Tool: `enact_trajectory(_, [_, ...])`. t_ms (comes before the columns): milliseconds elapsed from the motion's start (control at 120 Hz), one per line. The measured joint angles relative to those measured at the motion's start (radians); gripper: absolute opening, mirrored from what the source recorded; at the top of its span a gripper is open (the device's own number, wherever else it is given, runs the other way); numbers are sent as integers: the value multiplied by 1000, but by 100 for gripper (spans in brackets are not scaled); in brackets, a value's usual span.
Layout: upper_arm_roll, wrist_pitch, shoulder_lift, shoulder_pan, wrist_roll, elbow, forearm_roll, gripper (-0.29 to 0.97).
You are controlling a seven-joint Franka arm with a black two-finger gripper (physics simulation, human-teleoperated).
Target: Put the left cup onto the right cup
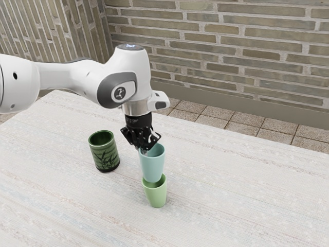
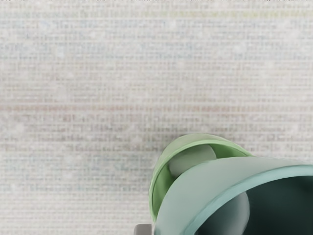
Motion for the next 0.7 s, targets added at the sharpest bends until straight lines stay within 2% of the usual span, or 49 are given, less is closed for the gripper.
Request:
enact_trajectory(400, [-1,28,5,-1,-25,-32,-3,-11])
enact_trajectory(425, [-1,30,6,-1,-26,-32,-4,-8])
enact_trajectory(592, [-3,38,8,-9,-28,-32,-11,29])
enact_trajectory(700, [3,27,4,-3,-28,5,-6,44])
